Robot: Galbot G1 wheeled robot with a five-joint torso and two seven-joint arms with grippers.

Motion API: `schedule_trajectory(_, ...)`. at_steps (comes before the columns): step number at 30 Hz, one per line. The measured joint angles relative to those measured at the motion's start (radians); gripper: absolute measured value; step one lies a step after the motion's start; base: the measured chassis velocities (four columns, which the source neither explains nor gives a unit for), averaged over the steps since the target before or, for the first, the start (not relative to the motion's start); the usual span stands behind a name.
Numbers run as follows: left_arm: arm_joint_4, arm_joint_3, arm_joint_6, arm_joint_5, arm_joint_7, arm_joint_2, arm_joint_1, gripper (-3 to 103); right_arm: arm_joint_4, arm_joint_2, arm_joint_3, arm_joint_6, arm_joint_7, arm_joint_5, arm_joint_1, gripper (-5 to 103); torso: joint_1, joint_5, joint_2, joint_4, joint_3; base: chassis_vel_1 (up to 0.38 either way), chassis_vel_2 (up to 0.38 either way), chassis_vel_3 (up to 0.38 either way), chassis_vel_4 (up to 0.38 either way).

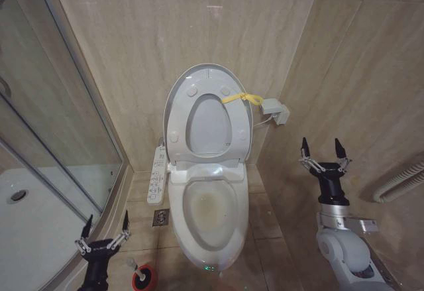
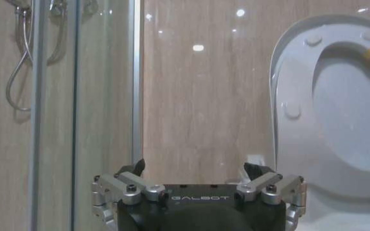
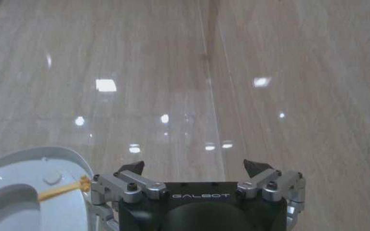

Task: Open the toilet lid, clean the toilet bowl with a toilet brush, close the toilet lid, and flush.

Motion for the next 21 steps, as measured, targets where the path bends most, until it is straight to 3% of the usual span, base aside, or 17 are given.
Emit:
schedule_trajectory(8,-0.205,-0.029,0.068,-0.094,0.025,0.041,0.07,100,-0.236,-0.055,-0.111,-0.059,0.055,0.017,0.24,100,0.0,0.0001,0.0,0.0003,0.0,0.0,0.0,0.0,0.0)
schedule_trajectory(21,-0.352,-0.076,0.027,-0.073,0.065,0.001,0.151,100,-0.597,-0.049,-0.293,-0.125,0.057,0.03,0.651,100,0.0,-0.0001,0.0,0.0,0.0,0.0,0.0,0.0,0.0)
